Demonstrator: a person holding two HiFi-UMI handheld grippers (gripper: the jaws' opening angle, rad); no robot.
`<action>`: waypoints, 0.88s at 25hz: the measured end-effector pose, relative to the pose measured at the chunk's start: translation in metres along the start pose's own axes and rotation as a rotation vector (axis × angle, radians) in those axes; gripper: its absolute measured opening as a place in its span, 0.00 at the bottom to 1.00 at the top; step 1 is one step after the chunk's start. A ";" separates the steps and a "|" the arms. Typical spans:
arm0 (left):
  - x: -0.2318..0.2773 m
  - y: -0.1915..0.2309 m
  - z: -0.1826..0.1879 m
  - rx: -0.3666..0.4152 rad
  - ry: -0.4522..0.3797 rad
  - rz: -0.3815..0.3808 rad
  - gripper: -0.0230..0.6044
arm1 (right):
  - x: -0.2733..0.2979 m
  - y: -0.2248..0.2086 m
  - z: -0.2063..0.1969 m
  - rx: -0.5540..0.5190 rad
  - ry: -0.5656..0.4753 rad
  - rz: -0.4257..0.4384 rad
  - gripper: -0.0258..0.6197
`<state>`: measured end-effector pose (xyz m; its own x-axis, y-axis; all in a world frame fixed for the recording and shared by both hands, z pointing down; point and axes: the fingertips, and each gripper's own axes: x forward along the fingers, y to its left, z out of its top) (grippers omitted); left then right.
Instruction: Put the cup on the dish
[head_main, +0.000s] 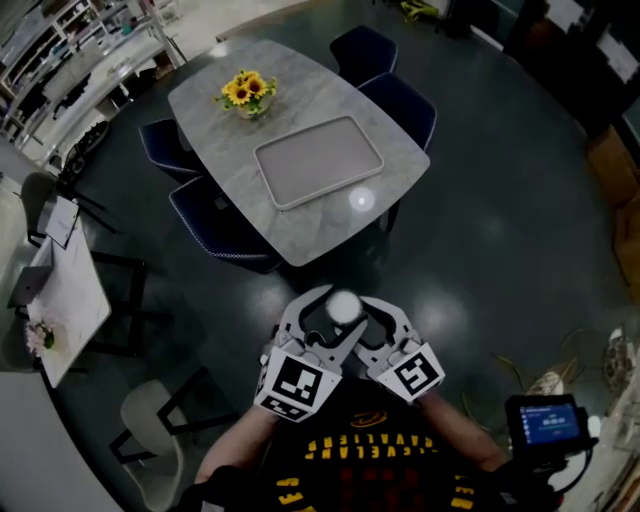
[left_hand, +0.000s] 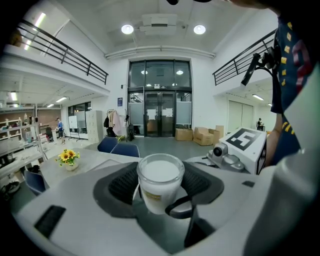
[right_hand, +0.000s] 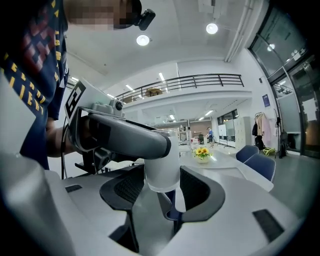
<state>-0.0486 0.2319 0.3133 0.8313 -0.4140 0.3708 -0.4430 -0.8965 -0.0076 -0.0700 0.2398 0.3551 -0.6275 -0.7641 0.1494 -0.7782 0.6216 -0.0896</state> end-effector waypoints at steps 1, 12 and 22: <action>0.002 0.005 0.001 0.002 -0.001 -0.005 0.47 | 0.006 -0.004 -0.001 0.009 0.007 -0.003 0.37; 0.011 0.077 0.006 0.021 0.000 -0.025 0.47 | 0.074 -0.030 0.013 0.009 0.015 -0.026 0.37; 0.019 0.099 -0.004 0.006 0.021 -0.061 0.47 | 0.096 -0.039 0.005 0.040 0.037 -0.045 0.37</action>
<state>-0.0777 0.1361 0.3235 0.8493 -0.3554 0.3903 -0.3897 -0.9209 0.0095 -0.0998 0.1417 0.3679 -0.5909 -0.7840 0.1902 -0.8066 0.5785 -0.1215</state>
